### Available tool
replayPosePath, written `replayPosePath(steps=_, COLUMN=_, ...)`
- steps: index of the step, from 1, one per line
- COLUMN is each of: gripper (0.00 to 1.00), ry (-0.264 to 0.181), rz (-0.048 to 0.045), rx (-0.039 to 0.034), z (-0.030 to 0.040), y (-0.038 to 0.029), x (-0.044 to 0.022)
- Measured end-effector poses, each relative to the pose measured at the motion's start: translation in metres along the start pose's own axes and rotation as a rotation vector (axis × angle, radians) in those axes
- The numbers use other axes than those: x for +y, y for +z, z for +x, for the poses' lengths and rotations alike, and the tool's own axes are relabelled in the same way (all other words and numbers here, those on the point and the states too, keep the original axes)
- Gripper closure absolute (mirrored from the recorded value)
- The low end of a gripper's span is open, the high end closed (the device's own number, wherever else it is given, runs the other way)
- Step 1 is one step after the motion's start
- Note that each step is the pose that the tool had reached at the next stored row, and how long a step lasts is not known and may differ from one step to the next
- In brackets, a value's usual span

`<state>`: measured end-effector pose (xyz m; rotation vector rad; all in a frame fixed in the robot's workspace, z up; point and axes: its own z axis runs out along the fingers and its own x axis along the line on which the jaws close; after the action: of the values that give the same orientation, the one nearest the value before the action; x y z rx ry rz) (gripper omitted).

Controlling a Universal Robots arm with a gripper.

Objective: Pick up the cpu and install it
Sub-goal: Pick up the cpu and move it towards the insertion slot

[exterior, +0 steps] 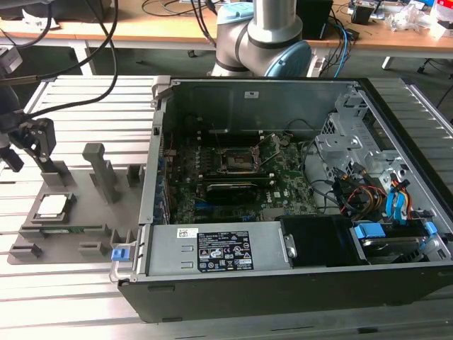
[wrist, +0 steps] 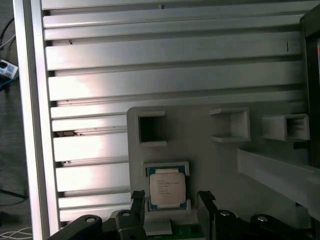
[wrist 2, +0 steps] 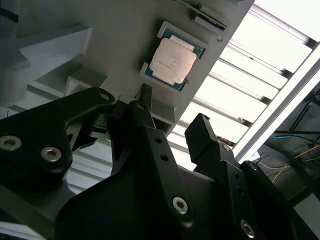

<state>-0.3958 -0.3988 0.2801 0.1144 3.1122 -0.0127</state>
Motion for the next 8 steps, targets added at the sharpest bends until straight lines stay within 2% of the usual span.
replayPosePath(steps=8, gripper=0.46, ry=0.000, rz=0.0000, rx=0.0000, z=0.0002, y=0.0063, x=0.0000)
